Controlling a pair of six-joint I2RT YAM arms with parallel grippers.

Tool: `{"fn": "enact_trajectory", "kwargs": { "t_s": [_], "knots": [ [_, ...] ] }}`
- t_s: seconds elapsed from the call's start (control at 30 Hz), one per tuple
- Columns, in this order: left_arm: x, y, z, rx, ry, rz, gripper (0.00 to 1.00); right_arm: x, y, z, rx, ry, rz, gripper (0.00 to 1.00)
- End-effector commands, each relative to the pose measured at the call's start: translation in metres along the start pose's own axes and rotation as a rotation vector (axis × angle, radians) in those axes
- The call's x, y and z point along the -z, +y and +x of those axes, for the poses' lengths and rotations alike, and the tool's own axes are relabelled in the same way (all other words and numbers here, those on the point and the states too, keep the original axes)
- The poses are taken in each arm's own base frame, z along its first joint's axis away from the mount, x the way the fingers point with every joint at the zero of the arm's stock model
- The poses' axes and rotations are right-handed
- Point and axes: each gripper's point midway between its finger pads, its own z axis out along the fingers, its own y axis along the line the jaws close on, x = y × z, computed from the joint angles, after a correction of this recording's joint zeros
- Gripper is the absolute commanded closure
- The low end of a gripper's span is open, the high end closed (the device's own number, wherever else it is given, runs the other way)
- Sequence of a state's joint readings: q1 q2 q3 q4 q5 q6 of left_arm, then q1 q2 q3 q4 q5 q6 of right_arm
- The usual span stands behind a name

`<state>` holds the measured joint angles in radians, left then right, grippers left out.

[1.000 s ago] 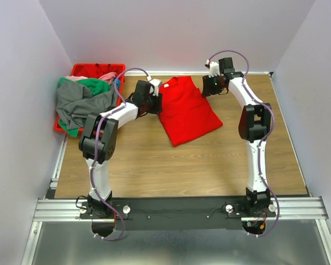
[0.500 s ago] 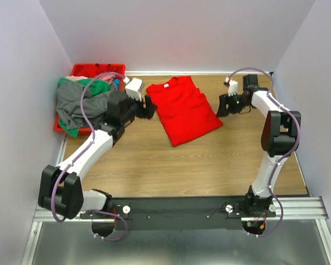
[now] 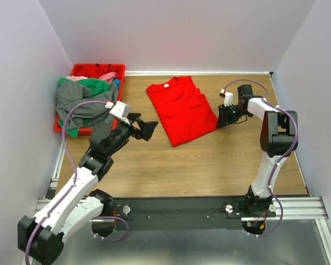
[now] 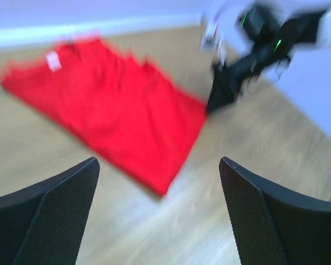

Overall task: Fold and stack the t-shirts
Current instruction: Fold the tshirt

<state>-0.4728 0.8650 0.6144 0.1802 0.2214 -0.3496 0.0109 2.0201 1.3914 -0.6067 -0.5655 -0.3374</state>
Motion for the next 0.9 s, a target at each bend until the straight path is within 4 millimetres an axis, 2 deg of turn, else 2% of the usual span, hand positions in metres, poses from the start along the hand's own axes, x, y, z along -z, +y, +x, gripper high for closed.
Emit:
{"fn": "enact_trajectory", "kwargs": {
  "t_s": [0.0,0.03,0.1,0.17,0.2,0.23,0.27,0.3,0.33,0.37,0.4,0.43,0.47,0.5,0.53,0.57,0.6,0.63,0.7,0.73,0.77,0.8,0.87],
  "knots": [
    [0.017,0.002,-0.052,-0.082,-0.231,-0.047,0.02,-0.005,0.0,0.027,-0.028,0.058,0.007,0.69],
    [0.021,-0.004,-0.057,-0.131,-0.253,-0.013,0.02,-0.004,0.001,0.028,-0.029,0.059,0.005,0.81],
    [0.022,-0.014,-0.058,-0.196,-0.246,0.042,0.03,-0.003,0.003,0.033,-0.025,0.066,0.007,0.93],
    [0.018,-0.022,-0.055,-0.265,-0.211,0.098,0.09,0.003,0.007,0.043,-0.021,0.081,0.013,1.0],
    [0.016,-0.034,-0.051,-0.283,-0.187,0.171,0.11,0.006,0.008,0.047,0.001,0.089,0.022,1.0],
    [0.012,-0.046,-0.048,-0.297,-0.167,0.221,0.16,0.008,0.012,0.062,-0.001,0.121,0.018,0.99],
    [0.011,-0.056,-0.044,-0.319,-0.154,0.266,0.16,0.012,0.014,0.069,0.008,0.137,0.023,1.0],
    [0.008,-0.067,-0.04,-0.393,-0.153,0.304,0.17,0.022,0.013,0.071,0.049,0.142,0.05,1.0],
    [0.008,-0.091,-0.032,-0.444,-0.152,0.375,0.17,0.025,0.019,0.091,0.044,0.191,0.043,1.0],
    [0.008,-0.104,-0.027,-0.494,-0.155,0.407,0.17,0.029,0.022,0.099,0.057,0.21,0.046,1.0],
    [0.005,-0.106,-0.021,-0.612,-0.165,0.404,0.16,0.039,0.026,0.103,0.093,0.209,0.057,1.0],
    [0.001,-0.111,-0.006,-0.656,-0.136,0.423,0.16,0.044,0.025,0.111,0.103,0.23,0.078,1.0],
    [0.002,-0.127,0.008,-0.704,-0.124,0.471,0.16,0.051,0.028,0.118,0.115,0.245,0.085,0.99],
    [0.0,-0.132,0.019,-0.739,-0.104,0.495,0.16,0.054,0.03,0.136,0.13,0.282,0.091,1.0],
    [-0.004,-0.133,0.041,-0.812,-0.056,0.524,0.16,0.063,0.033,0.136,0.152,0.266,0.11,1.0],
    [-0.005,-0.136,0.055,-0.845,-0.027,0.55,0.16,0.067,0.035,0.145,0.156,0.282,0.117,1.0],
    [-0.003,-0.146,0.072,-0.878,0.003,0.583,0.16,0.07,0.035,0.158,0.165,0.313,0.132,0.98],
    [-0.007,-0.143,0.096,-0.943,0.063,0.602,0.15,0.077,0.037,0.16,0.184,0.305,0.152,0.88],
    [-0.008,-0.141,0.123,-1.005,0.13,0.616,0.15,0.085,0.036,0.166,0.21,0.313,0.179,0.74],
    [-0.008,-0.141,0.146,-1.042,0.186,0.637,0.15,0.092,0.037,0.169,0.225,0.313,0.21,0.61],
    [-0.01,-0.138,0.155,-1.066,0.217,0.632,0.16,0.096,0.037,0.169,0.236,0.307,0.224,0.56],
    [-0.011,-0.134,0.174,-1.084,0.268,0.646,0.17,0.101,0.037,0.168,0.246,0.302,0.239,0.51],
    [-0.014,-0.129,0.189,-1.124,0.309,0.656,0.19,0.112,0.041,0.163,0.276,0.267,0.262,0.37]
  ]
}}
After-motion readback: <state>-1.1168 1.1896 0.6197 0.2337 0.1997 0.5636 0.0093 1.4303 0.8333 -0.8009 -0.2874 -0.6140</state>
